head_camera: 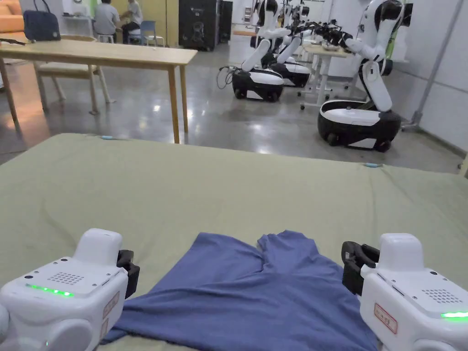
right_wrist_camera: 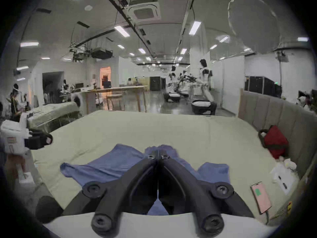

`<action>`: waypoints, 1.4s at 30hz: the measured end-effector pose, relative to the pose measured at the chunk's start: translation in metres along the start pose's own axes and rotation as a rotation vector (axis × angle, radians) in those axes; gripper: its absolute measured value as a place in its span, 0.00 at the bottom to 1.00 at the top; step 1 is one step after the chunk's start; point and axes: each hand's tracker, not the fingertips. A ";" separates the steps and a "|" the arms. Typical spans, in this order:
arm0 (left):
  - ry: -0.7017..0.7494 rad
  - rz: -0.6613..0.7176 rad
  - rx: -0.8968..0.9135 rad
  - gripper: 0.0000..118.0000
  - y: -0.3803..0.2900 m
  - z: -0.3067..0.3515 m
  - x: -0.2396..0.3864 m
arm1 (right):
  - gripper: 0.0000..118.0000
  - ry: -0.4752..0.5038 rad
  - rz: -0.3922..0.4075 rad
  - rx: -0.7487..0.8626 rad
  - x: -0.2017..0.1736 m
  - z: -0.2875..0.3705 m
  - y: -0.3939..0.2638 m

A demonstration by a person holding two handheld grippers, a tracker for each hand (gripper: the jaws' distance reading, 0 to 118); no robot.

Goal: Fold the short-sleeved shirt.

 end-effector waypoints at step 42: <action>0.015 0.017 -0.310 0.05 -0.022 -0.075 -0.055 | 0.97 -0.103 0.022 -0.700 0.106 -0.338 -0.063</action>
